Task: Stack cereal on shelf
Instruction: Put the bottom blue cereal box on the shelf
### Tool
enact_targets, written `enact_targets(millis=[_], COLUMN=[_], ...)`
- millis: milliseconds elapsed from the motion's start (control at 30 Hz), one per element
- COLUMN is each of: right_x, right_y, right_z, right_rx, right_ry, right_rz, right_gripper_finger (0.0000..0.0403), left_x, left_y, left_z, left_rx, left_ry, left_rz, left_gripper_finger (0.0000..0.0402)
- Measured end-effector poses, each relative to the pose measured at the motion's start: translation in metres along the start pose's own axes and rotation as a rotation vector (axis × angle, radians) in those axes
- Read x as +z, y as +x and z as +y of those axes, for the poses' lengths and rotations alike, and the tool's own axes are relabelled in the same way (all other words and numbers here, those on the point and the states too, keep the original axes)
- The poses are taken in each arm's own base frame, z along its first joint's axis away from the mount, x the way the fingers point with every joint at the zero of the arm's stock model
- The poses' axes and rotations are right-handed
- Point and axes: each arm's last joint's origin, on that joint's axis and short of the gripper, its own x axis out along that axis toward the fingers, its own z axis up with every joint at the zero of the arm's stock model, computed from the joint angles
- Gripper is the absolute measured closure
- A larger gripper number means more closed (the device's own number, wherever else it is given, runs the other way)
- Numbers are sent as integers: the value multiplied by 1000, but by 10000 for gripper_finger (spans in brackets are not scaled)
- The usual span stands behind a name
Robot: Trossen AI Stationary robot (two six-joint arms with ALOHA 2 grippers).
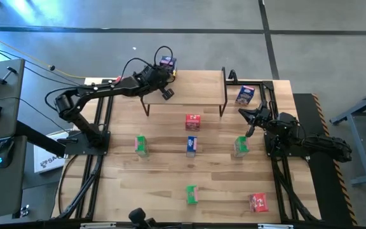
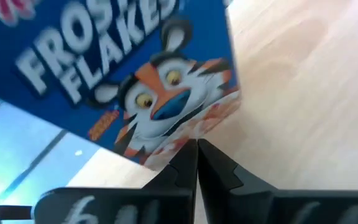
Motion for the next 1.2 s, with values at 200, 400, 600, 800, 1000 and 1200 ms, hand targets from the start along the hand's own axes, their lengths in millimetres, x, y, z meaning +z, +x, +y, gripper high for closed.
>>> enact_targets(millis=[200, 400, 600, 800, 1000, 1200], right_x=[0, 0, 0, 0, 0, 0], right_y=[0, 0, 0, 0, 0, 0], right_z=[0, 0, 0, 0, 0, 0], right_rx=[0, 0, 0, 0, 0, 0], right_ry=[0, 0, 0, 0, 0, 0], right_rz=[0, 0, 0, 0, 0, 0], right_gripper_finger=[403, 403, 403, 403, 403, 403], left_x=[8, 12, 11, 10, 11, 13], left_y=[2, 15, 18, 18, 19, 18], left_z=[-5, -10, -10, -9, -7, -6], left_rx=[-141, -148, -129, -125, -91, -90], left_ry=[-59, -79, -79, -80, -87, -89], left_rz=[-95, -156, -149, -145, -148, -168], left_gripper_finger=[399, 399, 399, 399, 399, 399])
